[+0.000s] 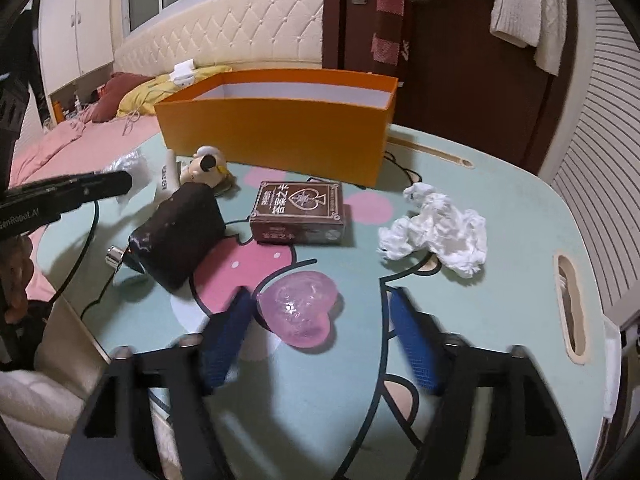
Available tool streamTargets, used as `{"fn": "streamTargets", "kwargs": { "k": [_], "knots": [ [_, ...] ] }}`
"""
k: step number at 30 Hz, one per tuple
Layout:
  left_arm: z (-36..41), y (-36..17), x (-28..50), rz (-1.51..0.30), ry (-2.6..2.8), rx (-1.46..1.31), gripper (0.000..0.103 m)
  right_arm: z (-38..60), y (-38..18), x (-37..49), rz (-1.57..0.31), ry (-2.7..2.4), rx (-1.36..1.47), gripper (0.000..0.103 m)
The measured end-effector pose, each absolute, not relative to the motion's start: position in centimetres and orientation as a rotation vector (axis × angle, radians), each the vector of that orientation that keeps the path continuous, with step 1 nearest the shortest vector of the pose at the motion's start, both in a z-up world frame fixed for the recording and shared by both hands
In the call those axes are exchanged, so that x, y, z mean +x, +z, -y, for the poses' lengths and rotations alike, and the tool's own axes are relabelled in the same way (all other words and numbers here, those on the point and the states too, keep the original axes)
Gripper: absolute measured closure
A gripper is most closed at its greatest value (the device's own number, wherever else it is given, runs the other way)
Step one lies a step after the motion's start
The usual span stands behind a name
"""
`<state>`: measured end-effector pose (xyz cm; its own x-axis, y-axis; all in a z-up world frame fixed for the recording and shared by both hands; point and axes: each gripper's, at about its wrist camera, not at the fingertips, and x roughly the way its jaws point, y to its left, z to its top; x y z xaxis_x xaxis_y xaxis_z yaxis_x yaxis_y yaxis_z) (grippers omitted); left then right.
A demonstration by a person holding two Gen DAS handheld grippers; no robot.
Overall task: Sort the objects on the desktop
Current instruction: 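Grasp the crumpled plastic wrap with left gripper while right gripper holds the pink heart, then carry the plastic wrap and pink heart into the box and open both grippers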
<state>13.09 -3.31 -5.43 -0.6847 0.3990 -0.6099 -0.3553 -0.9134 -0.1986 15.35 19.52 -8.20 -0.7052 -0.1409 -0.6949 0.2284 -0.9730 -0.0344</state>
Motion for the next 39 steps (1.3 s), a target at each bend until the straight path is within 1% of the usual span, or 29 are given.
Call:
{"fn": "streamTargets", "kwargs": {
  "k": [5, 12, 20, 23, 27, 29, 39],
  "knots": [
    [3.5, -5.0, 13.2, 0.094, 2.563, -0.928, 0.079, -19.4, -8.1, 15.3, -0.184, -2.726, 1.089, 0.063],
    [3.9, -3.9, 13.0, 0.103, 2.577, -0.9, 0.079, -19.0, -6.4, 15.0, -0.181, -2.717, 1.032, 0.063],
    [3.6, -0.5, 10.4, 0.058, 2.6, -0.847, 0.079, -18.3, -3.3, 13.4, -0.15, -2.677, 0.956, 0.063],
    [3.4, 0.5, 8.4, 0.053, 2.599, -0.842, 0.079, -18.2, -1.5, 11.6, -0.088, -2.652, 0.929, 0.063],
    [3.0, 1.2, 6.0, 0.03, 2.601, -0.844, 0.079, -17.7, 0.3, 8.7, -0.128, -2.678, 0.882, 0.063],
    [2.5, 1.4, 4.6, 0.009, 2.606, -0.84, 0.079, -17.5, 0.5, 7.1, -0.132, -2.679, 0.894, 0.063],
    [1.2, 0.8, -0.7, 0.017, 2.584, -0.906, 0.079, -16.8, 0.6, -1.0, -0.122, -2.673, 0.984, 0.063]
  ]
}}
